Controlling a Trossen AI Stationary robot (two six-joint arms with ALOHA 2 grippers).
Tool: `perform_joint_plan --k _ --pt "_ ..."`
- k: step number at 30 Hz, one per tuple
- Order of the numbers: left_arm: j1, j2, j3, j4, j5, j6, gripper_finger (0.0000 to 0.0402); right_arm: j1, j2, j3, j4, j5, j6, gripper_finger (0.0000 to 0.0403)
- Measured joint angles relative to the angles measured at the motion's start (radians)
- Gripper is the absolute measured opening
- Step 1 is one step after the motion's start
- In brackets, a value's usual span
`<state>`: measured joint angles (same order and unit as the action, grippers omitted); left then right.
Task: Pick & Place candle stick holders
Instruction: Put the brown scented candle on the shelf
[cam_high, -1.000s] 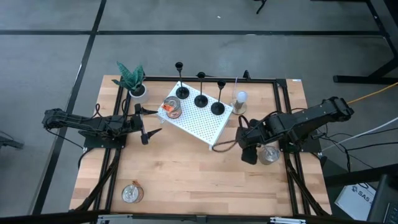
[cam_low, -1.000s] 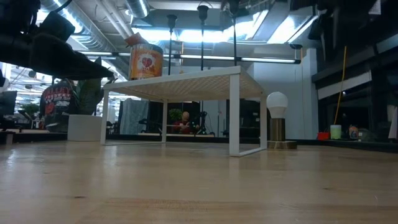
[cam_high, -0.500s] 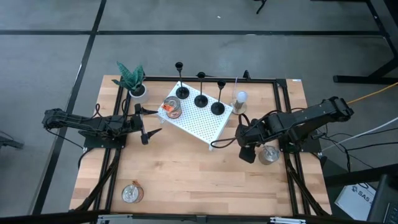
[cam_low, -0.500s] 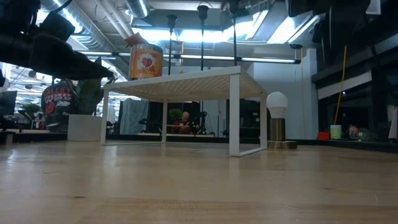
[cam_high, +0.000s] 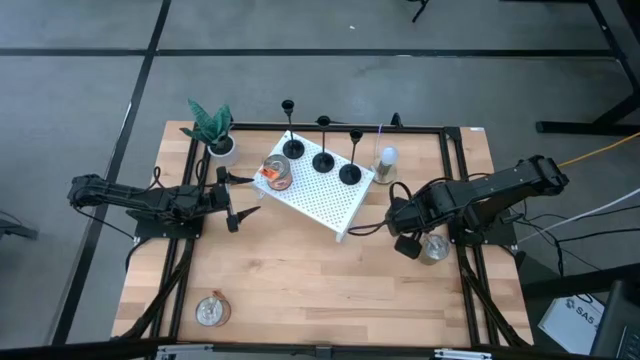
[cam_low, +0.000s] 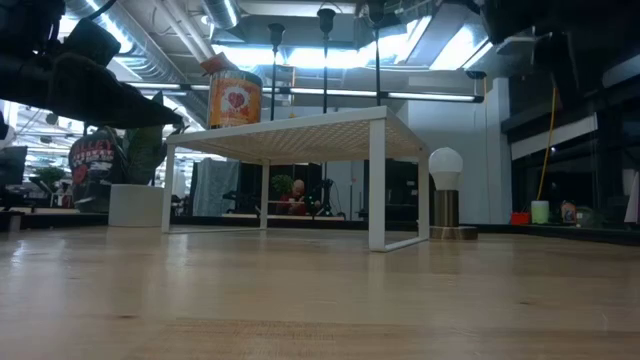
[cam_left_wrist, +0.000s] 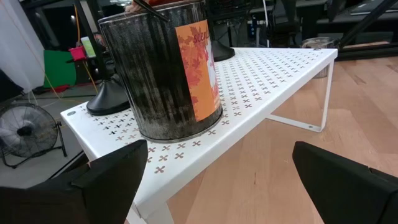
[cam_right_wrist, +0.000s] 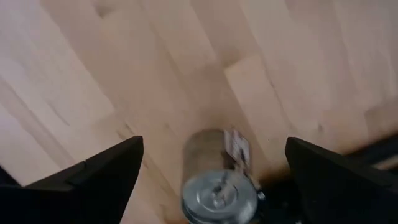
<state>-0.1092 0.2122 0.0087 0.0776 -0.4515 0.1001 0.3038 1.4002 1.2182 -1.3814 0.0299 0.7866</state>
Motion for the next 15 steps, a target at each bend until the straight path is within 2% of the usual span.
perform_joint_plan --k 6,12,15 --pt "0.0 0.0 0.0 0.0 0.0 0.0 0.04 0.0 0.0 -0.046 -0.031 0.0 0.103 0.0399" --pt "0.0 0.0 0.0 0.0 0.0 0.0 0.04 -0.058 -0.019 -0.164 0.013 -0.059 0.088 0.0399" --pt "0.0 0.0 0.0 0.0 0.0 0.0 0.04 -0.096 -0.047 -0.216 0.048 -0.117 0.007 0.04"
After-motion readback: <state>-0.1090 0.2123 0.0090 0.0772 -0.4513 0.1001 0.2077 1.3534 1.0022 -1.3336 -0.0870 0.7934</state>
